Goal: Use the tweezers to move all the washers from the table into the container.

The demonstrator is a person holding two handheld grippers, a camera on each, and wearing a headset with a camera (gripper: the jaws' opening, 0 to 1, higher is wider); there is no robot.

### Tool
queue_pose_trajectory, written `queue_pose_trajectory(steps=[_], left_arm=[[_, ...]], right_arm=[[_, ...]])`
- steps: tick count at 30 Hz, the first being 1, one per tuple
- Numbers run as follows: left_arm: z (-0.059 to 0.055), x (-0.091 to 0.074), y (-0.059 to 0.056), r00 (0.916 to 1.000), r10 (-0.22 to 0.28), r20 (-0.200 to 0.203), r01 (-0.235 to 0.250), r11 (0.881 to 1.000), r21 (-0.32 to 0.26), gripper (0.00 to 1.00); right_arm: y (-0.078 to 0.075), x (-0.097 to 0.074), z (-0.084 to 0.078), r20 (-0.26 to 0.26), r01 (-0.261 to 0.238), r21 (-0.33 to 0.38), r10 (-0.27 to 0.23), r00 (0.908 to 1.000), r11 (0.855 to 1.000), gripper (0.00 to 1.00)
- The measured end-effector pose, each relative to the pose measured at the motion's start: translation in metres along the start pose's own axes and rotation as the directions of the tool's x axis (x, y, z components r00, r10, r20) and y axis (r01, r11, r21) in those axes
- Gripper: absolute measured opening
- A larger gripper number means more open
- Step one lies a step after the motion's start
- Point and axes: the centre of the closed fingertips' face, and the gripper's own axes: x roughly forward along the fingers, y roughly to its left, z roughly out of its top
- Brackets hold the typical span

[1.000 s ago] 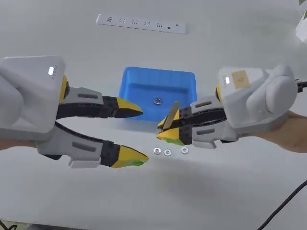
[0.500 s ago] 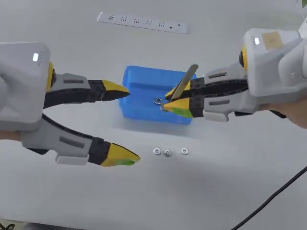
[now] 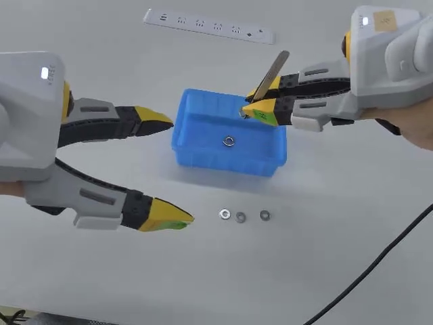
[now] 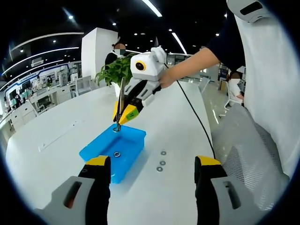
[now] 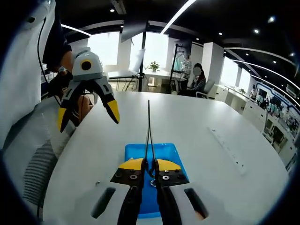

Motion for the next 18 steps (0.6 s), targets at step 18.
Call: queue_pose_trajectory(steps=[18], left_arm=[[-0.022,0.001,0.001,0.9993,0.002,-0.036,-0.005,0.998,-0.065,0.82]], right_arm=[[-0.004,0.032,-0.055,-0.104,-0.024,0.059,0.030,0.9941,0.998,0.10]])
